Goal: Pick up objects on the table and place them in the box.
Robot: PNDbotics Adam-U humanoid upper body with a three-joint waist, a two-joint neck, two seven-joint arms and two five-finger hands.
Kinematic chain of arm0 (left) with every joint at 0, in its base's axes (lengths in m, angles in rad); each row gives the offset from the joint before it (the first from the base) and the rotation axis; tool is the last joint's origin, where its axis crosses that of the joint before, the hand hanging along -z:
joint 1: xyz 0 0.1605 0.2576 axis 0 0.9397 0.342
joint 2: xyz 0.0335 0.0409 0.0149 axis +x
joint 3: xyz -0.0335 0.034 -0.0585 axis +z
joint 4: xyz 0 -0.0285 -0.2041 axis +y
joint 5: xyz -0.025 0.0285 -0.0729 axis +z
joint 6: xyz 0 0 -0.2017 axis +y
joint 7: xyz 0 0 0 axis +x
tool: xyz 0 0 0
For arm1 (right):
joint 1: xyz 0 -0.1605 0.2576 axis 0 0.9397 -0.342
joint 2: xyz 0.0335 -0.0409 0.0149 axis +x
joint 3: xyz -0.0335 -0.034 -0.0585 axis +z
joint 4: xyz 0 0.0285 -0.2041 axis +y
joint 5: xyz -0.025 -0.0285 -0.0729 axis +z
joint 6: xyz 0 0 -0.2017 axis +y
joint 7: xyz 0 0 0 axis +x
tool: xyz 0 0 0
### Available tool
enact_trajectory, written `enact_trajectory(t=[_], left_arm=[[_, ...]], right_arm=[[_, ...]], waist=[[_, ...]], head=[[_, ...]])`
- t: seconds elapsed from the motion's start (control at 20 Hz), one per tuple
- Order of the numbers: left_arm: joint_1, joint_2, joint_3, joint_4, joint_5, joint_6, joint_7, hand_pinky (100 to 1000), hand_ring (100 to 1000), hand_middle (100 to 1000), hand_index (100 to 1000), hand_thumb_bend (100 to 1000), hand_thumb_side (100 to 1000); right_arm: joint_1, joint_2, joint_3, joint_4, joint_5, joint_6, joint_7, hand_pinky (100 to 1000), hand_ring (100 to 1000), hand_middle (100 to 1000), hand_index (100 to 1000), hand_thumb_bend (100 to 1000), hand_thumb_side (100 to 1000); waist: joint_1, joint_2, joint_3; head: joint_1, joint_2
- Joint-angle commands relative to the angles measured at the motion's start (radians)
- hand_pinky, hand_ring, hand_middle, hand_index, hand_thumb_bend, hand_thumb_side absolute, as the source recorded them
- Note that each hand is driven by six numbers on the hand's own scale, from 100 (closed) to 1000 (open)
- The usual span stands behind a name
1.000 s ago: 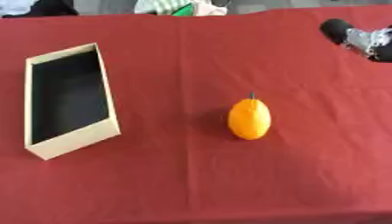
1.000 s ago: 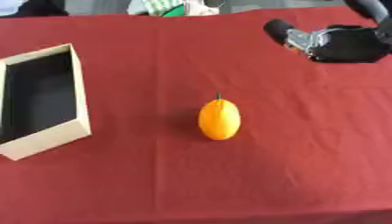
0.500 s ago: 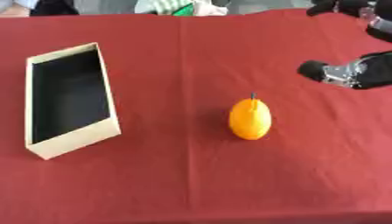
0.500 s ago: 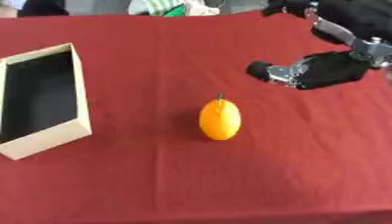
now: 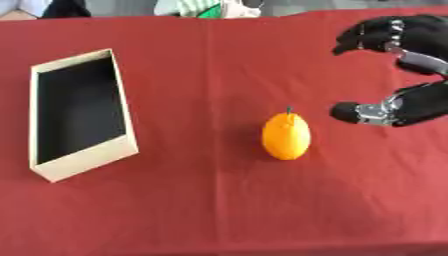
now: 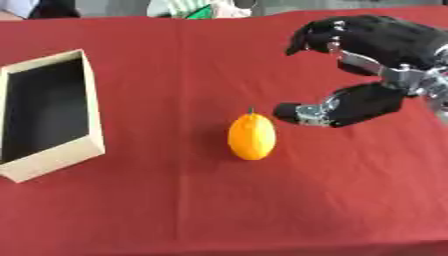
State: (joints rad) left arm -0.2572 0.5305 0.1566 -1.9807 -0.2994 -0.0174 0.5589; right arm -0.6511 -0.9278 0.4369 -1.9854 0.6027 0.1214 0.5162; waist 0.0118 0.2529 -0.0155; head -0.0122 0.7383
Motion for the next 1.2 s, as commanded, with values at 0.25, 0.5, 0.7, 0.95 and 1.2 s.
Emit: enact_trajectory(t=[0.25,0.5,0.7,0.95,1.2], left_arm=[[-0.018,0.033,-0.003,-0.019,0.003,-0.004,-0.01,641,720,673,768,592,866],[-0.021,0.032,-0.006,-0.019,0.003,-0.005,-0.014,641,720,673,768,592,865],[-0.022,0.03,-0.008,-0.019,0.004,-0.006,-0.015,639,720,673,768,591,866],[-0.023,0.026,-0.009,-0.019,0.006,-0.006,-0.018,637,719,671,766,588,867],[-0.02,0.021,-0.008,-0.019,0.009,-0.005,-0.019,636,719,671,766,577,864]], right_arm=[[-0.03,0.038,0.029,-0.015,0.08,0.036,0.031,888,940,887,895,542,1000],[-0.039,0.06,0.041,-0.015,0.099,0.046,0.037,887,939,889,896,543,999],[-0.047,0.077,0.065,-0.012,0.118,0.056,0.07,888,942,894,901,549,988],[-0.052,0.12,0.099,0.057,0.16,0.055,0.092,890,942,894,910,536,931],[-0.042,0.155,0.107,0.143,0.124,0.054,0.096,901,928,880,962,493,749]], waist=[[0.002,-0.008,0.007],[0.0,-0.006,0.009],[0.0,-0.006,0.011],[0.001,-0.003,0.015],[0.003,0.002,0.015]], head=[[-0.007,0.003],[-0.005,-0.001],[-0.007,-0.003],[-0.015,-0.006],[-0.018,-0.009]])
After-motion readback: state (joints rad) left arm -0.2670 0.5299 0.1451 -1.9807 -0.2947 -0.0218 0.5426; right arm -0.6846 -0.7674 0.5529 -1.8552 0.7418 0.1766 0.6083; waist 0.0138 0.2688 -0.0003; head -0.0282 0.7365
